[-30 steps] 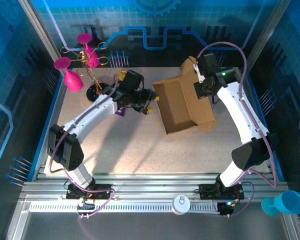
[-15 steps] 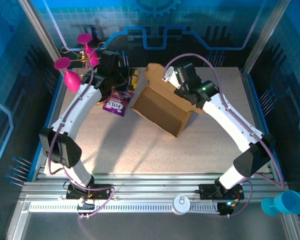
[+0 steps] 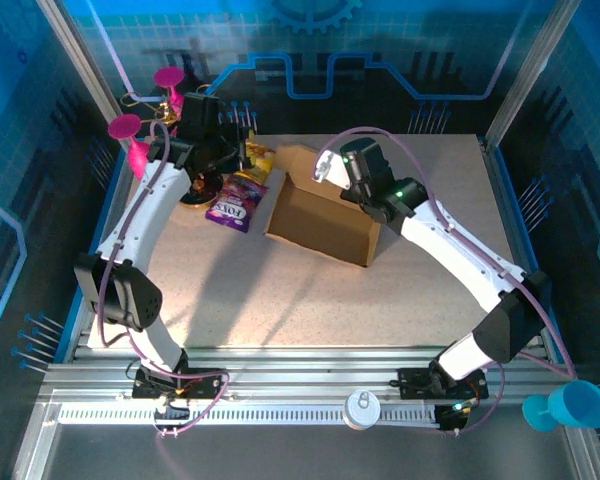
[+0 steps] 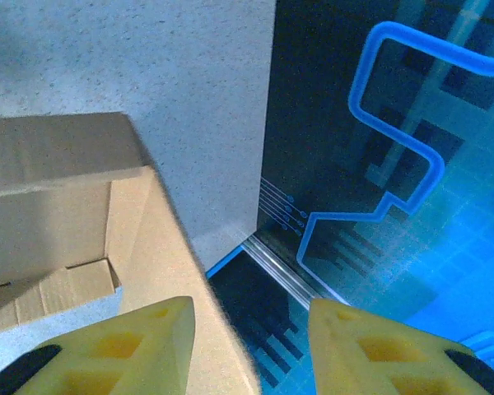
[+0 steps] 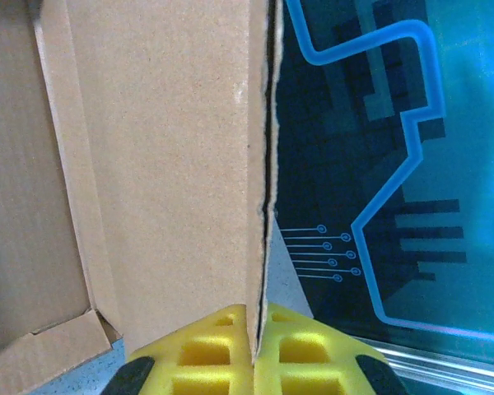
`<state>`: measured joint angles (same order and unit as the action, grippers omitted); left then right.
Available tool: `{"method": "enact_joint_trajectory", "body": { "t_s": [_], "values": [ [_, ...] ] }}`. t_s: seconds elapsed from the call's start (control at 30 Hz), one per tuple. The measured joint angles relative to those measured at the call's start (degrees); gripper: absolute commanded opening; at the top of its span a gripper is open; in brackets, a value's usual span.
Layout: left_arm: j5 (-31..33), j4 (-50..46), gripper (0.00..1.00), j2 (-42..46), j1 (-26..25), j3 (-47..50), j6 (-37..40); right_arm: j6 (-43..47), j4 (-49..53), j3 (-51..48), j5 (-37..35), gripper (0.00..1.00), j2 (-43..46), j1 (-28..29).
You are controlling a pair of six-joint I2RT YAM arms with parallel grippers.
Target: Fold the paper box
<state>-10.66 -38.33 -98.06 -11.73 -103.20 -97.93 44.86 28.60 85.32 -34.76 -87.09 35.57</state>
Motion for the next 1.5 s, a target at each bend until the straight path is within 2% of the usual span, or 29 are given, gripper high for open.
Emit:
{"method": "enact_joint_trajectory", "body": {
  "t_s": [0.33, 0.8, 1.03, 1.33, 1.5],
  "values": [
    [-6.14, 1.73, 0.44, -2.71, -0.92, 2.86, 5.38, 1.70, -1.70, -4.13, 1.33, 0.00, 4.20, 0.35],
    [-8.68, 6.84, 0.43, -3.37, -5.90, 9.09, 4.61, 0.48, -1.64, -4.33, 0.90, 0.00, 3.82, 1.95],
    [-6.75, 9.25, 0.35, -1.75, -6.27, 14.75, -0.33, -0.66, -0.74, -4.33, 0.26, 0.00, 2.95, 2.84],
    [1.66, 17.97, 0.14, 3.85, -7.32, 24.70, -16.33, -3.45, -0.76, -5.49, -1.90, 0.00, 2.97, 5.97],
    [5.46, 21.66, 0.07, 3.96, -8.22, 27.54, -16.87, -6.86, 0.52, -6.75, -3.48, 0.00, 2.97, 7.52]
  ]
}}
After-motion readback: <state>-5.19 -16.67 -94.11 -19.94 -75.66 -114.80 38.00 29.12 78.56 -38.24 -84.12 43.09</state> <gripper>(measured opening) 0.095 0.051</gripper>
